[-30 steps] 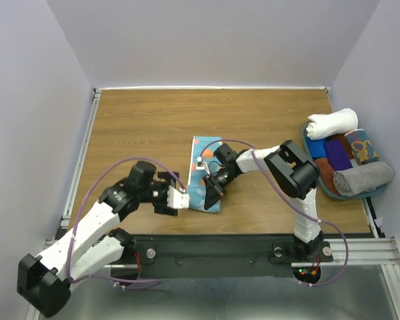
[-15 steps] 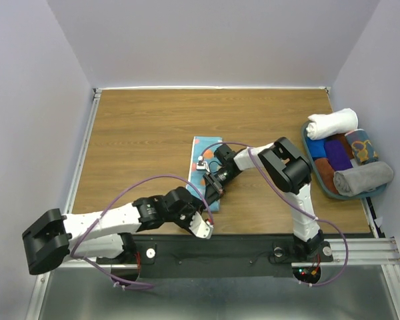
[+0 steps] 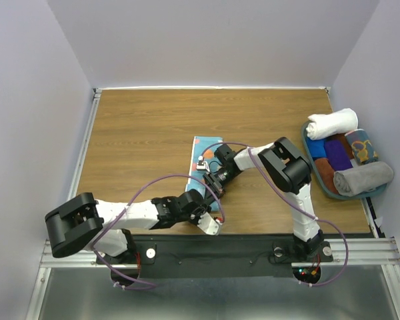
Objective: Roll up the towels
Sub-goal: Roll the towel
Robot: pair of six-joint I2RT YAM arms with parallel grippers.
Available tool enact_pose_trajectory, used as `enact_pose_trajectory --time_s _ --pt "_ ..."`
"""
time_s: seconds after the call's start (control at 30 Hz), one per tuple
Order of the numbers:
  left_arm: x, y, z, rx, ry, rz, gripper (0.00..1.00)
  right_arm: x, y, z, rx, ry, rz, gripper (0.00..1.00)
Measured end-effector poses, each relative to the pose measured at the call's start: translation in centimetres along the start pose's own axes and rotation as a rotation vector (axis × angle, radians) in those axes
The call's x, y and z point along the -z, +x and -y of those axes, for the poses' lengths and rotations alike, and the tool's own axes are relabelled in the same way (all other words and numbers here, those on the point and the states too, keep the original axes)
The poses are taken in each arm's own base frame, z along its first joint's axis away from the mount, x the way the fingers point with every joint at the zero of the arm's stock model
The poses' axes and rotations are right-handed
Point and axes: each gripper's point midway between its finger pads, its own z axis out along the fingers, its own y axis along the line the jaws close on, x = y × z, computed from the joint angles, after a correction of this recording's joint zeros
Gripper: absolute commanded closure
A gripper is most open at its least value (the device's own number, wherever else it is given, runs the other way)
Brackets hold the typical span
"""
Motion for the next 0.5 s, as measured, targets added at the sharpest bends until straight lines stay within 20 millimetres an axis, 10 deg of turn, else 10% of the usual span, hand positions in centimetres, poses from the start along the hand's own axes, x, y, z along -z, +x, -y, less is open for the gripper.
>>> enact_pose_trajectory --time_s 0.3,0.5 --pt "0.2 -1.1 0.7 0.060 0.127 0.015 0.85 3.0 -1.7 -0.8 0.054 0.096 0.082 0.36" --pt "0.2 -1.0 0.4 0.176 0.255 0.045 0.87 11.0 -6.5 -2.4 0.196 0.276 0.301 0.07"
